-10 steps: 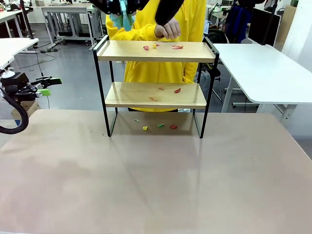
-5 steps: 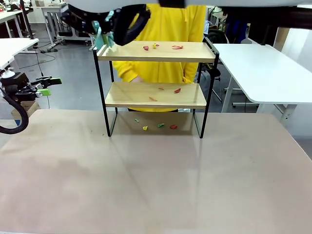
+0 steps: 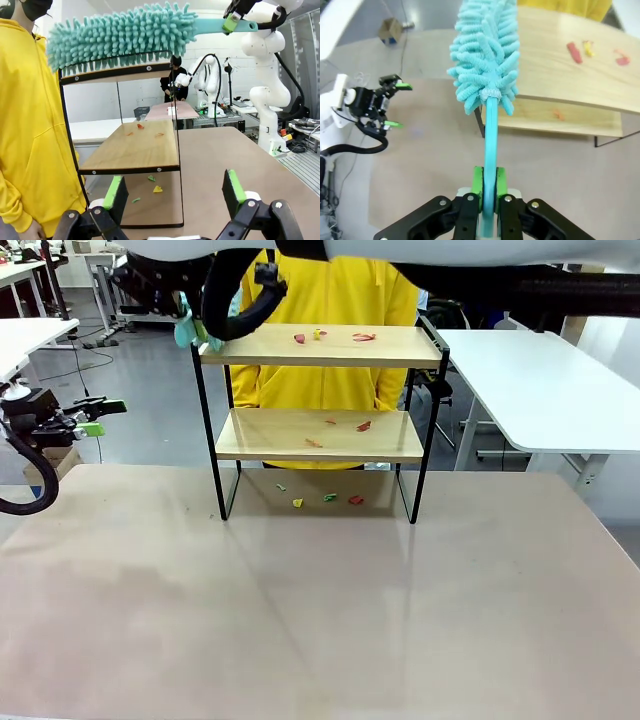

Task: Clean the shelf.
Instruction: Clean the specific section of the Shelf indicated by the human with the Duster.

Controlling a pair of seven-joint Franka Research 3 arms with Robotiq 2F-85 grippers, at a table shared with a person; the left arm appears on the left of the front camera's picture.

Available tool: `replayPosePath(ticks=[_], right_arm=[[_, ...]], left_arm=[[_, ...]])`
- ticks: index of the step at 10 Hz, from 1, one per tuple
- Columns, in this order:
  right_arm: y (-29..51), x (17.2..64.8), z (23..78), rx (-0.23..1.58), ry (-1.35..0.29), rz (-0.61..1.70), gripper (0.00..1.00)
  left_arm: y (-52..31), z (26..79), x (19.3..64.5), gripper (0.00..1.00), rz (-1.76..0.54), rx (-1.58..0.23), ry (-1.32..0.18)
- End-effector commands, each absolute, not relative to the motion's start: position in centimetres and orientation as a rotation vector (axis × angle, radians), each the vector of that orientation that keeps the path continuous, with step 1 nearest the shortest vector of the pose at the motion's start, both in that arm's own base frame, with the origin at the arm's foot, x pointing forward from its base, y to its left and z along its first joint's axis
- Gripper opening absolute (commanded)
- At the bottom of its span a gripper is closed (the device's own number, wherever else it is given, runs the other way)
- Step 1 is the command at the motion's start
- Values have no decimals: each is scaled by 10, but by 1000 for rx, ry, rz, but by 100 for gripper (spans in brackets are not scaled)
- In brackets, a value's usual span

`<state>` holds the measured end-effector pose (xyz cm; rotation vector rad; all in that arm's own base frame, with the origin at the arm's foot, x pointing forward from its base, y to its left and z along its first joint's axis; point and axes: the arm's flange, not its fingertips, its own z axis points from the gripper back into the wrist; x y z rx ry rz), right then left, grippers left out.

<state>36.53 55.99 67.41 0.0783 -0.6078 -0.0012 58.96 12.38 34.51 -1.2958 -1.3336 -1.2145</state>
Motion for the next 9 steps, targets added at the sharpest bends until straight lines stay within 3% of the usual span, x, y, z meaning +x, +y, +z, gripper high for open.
replayPosePath(ticks=[1,3,4,9], right_arm=[[550,365,664,88,-555,-51,13],[538,367,655,138,-521,-137,13],[556,372,663,80,-553,-21,13],[536,376,661,75,-499,-70,13]], left_arm=[[124,349,589,100,-1222,-1287,-1336],[124,349,589,100,-1222,-1287,-1336],[124,349,589,100,-1222,-1287,-1336],[124,349,589,100,-1222,-1287,-1336]])
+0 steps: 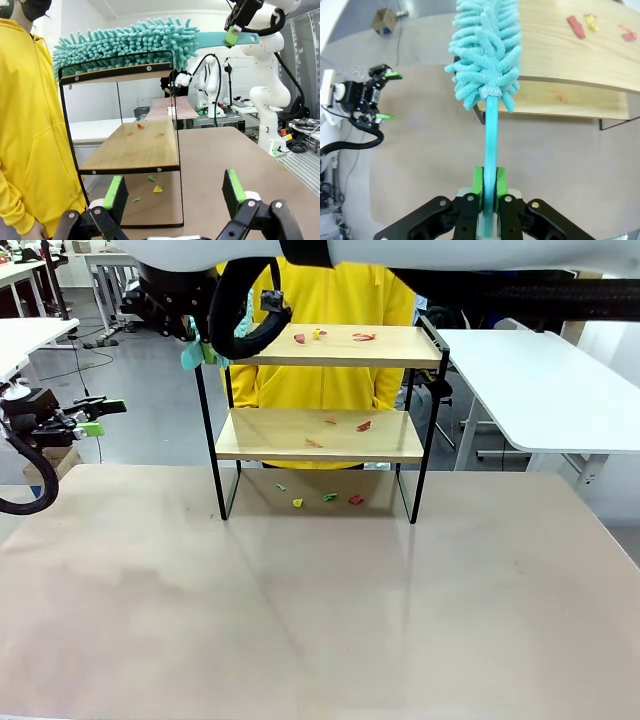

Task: Clean the shelf.
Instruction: Clean the specific section of the Shelf indicated by the human with the Duster.

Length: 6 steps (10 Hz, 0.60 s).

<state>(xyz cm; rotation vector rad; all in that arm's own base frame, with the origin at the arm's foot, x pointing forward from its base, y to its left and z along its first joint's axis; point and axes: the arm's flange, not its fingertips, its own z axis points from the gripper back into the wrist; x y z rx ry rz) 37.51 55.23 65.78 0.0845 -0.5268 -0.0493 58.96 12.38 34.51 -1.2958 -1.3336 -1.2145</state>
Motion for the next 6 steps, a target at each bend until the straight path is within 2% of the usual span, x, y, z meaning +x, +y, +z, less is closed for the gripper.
replayPosePath(ticks=[1,6], right_arm=[[518,379,664,82,-462,-98,13],[433,382,674,126,-375,-168,13]], left_arm=[[124,349,589,100,-1222,-1287,-1336],[124,349,589,100,-1222,-1287,-1336]])
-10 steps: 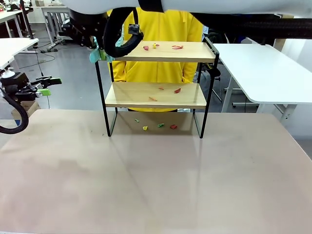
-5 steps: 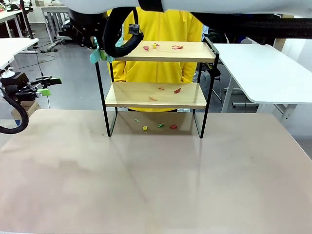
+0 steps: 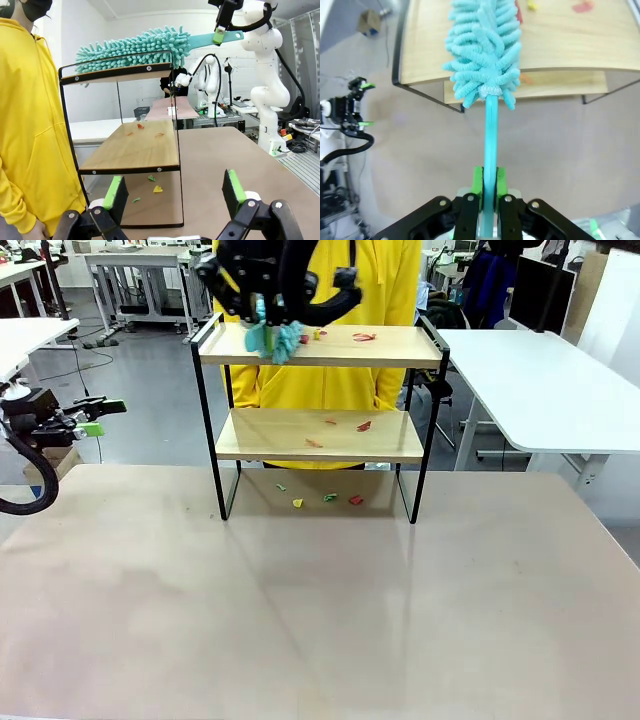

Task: Clean the shelf.
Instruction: Clean the specific section of the Shelf indicated by the human with the Duster.

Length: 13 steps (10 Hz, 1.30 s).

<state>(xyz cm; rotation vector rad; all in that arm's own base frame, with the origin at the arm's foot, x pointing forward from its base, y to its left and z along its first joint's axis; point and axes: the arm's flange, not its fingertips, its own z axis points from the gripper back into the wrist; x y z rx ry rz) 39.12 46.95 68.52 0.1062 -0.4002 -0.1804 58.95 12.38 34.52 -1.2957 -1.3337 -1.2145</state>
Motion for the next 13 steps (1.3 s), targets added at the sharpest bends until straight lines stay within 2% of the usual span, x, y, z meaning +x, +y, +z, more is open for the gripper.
replayPosePath(ticks=[1,7,9,10,11,13], right_arm=[[411,382,673,126,-364,-185,13],[285,360,668,43,-308,-267,13],[265,331,692,17,-390,-236,13],[276,318,705,94,-496,-114,13],[279,350,687,18,-352,-277,13],[279,350,687,18,-352,-277,13]], left_arm=[[124,349,589,100,-1222,-1287,-1336],[124,349,589,100,-1222,-1287,-1336],[124,349,589,100,-1222,-1287,-1336],[124,349,589,100,-1222,-1287,-1336],[124,349,589,100,-1222,-1287,-1336],[124,349,589,100,-1222,-1287,-1336]])
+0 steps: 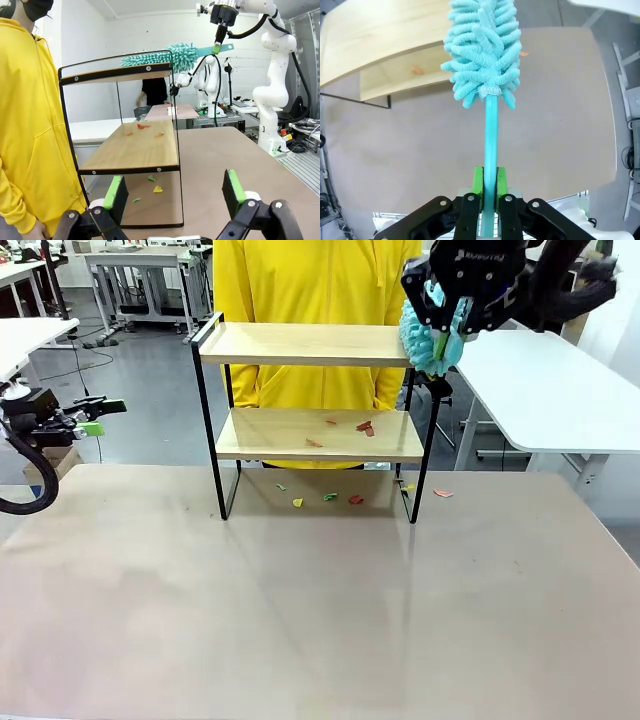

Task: Clean the shelf.
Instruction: Clean the specific section of the Shelf indicated by the human with the Duster.

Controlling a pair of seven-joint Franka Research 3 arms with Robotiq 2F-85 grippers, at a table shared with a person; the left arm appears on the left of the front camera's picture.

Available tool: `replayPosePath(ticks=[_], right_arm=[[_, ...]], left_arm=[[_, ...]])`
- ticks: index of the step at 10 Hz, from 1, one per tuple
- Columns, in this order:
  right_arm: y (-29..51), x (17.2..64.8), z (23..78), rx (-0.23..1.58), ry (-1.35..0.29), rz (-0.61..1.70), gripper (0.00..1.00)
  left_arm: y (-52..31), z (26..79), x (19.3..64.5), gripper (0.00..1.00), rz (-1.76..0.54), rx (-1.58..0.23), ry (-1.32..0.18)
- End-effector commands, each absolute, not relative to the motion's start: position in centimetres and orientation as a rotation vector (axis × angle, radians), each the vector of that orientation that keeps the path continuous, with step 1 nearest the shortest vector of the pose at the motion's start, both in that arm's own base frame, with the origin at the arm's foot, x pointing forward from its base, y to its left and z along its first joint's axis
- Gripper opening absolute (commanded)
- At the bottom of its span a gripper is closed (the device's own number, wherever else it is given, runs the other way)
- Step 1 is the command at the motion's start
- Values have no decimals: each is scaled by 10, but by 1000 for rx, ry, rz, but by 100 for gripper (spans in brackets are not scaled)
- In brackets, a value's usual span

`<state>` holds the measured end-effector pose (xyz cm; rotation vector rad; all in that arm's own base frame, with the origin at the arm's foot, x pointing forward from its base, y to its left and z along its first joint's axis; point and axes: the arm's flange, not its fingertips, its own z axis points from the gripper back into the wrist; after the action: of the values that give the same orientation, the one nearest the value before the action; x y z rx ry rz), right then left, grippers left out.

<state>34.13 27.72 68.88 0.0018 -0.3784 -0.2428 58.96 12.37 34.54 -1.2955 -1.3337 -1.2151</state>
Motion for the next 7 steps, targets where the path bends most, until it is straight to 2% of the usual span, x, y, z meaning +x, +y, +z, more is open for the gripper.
replayPosePath(ticks=[1,2,5,7], right_arm=[[279,350,687,18,-352,-277,13],[277,341,689,2,-378,-243,13],[278,321,702,189,-367,114,13],[281,307,701,250,-331,355,13]], left_arm=[[124,349,589,100,-1222,-1287,-1336],[124,349,589,100,-1222,-1287,-1336],[124,349,589,100,-1222,-1287,-1336],[124,349,589,100,-1222,-1287,-1336]])
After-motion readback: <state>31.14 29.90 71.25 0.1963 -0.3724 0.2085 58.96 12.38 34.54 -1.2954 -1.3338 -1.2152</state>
